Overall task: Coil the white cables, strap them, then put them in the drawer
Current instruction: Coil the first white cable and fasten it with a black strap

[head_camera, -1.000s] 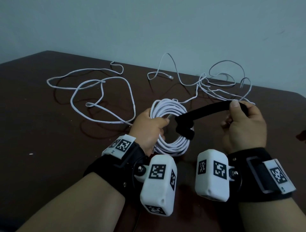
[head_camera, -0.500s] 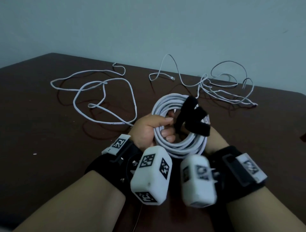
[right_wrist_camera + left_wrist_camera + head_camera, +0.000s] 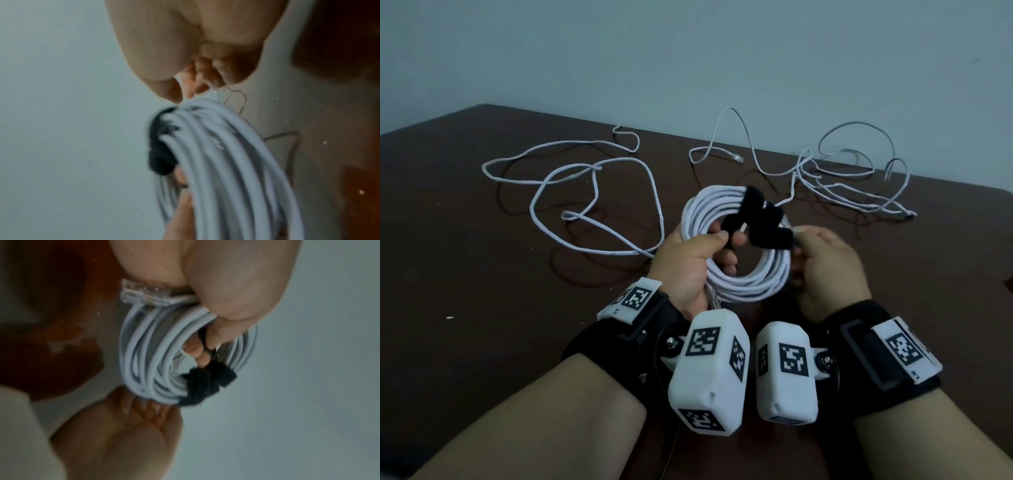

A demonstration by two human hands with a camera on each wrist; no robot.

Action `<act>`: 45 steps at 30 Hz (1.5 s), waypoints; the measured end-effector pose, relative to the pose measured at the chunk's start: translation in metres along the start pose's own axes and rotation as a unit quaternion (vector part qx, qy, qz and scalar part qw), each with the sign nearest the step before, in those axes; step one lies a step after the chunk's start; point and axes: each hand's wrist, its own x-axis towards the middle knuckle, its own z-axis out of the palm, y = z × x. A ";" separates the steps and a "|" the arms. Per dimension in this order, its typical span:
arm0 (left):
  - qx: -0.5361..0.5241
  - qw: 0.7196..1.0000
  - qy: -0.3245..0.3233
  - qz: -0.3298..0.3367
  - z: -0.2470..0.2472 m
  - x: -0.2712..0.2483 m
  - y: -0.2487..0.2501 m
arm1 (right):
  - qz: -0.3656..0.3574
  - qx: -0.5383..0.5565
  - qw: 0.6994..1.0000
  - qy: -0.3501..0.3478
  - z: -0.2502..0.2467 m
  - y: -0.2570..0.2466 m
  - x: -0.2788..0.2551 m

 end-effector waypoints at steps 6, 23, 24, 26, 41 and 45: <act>-0.007 0.997 0.045 0.060 0.000 0.006 -0.004 | -0.155 -0.134 0.974 -0.095 0.017 -0.010 -0.027; -0.003 0.999 0.024 0.033 0.005 -0.001 -0.011 | -0.163 -0.402 0.901 -0.035 0.027 -0.005 -0.021; -0.001 0.999 0.019 0.025 0.005 0.000 -0.011 | -0.161 -0.411 0.897 -0.031 0.027 -0.005 -0.021; 0.000 1.000 0.002 0.010 0.005 0.000 -0.012 | -0.156 -0.427 0.891 -0.017 0.027 -0.005 -0.021; -0.053 0.996 -0.072 0.019 0.011 -0.003 -0.016 | -0.121 -0.240 0.963 -0.026 0.022 -0.003 -0.015; -0.074 0.996 -0.006 0.039 0.006 0.004 -0.013 | -0.140 -0.234 0.960 -0.068 0.023 -0.008 -0.018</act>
